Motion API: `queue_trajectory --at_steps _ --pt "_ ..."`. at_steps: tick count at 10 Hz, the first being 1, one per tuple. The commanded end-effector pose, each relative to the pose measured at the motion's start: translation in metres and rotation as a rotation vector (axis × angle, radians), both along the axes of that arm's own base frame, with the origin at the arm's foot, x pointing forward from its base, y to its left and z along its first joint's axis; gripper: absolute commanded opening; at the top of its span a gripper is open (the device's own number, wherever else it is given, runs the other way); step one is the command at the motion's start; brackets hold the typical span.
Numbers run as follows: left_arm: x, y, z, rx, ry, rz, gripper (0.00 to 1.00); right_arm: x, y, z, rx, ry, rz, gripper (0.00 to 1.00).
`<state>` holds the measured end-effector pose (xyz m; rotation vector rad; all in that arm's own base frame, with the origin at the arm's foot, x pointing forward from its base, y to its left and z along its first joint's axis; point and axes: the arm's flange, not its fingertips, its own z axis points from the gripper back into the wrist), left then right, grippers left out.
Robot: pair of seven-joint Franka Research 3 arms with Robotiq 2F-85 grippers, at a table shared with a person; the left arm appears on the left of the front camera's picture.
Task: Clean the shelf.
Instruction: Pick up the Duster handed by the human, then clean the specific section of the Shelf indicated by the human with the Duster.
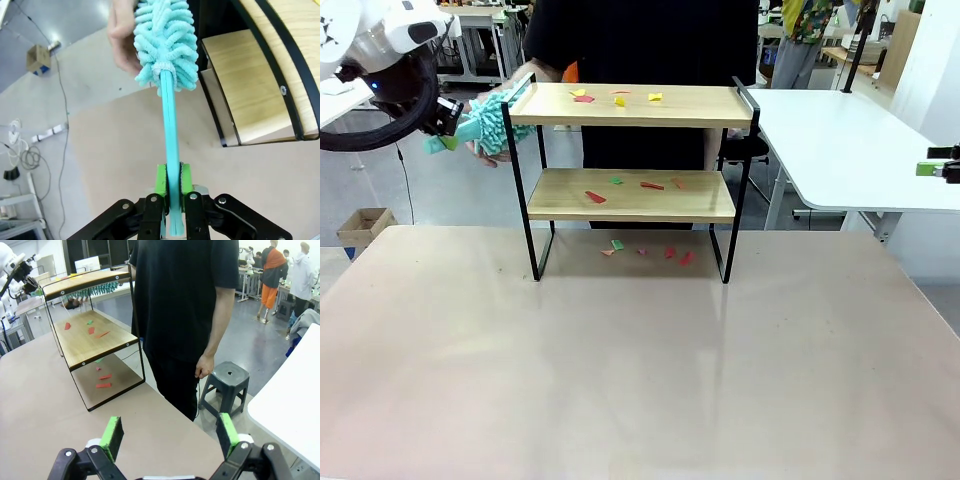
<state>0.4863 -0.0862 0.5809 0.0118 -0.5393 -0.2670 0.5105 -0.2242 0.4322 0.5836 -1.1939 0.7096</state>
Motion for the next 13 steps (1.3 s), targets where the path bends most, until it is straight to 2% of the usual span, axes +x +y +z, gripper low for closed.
queue_trajectory --at_steps 1,5,6,7,10,12,13 --pt "0.0 -0.003 0.001 0.014 -0.019 -0.02 0.0 0.0 0.002 0.002 0.0 -0.005 0.002 1.0" --pt "0.0 -0.003 0.001 0.014 -0.019 -0.02 0.0 0.0 0.002 0.002 0.0 -0.005 0.002 1.0" --pt "0.0 -0.004 -0.001 0.004 0.003 -0.01 0.13 0.0 0.002 0.002 0.0 -0.005 0.002 1.0" --pt "-0.016 0.014 0.002 0.126 0.032 -0.015 0.13 0.0 0.002 0.002 0.0 -0.005 0.002 1.0" --pt "-0.066 0.076 0.026 0.282 0.173 -0.052 0.13 0.0 0.002 0.002 0.0 -0.005 0.002 1.0" --pt "-0.112 0.104 0.041 0.363 0.295 -0.297 0.13 0.0 0.002 0.002 0.0 -0.005 0.002 1.0" --pt "-0.132 0.113 0.049 0.405 0.329 -0.392 0.13 0.0 0.002 0.002 0.0 -0.005 0.002 1.0"
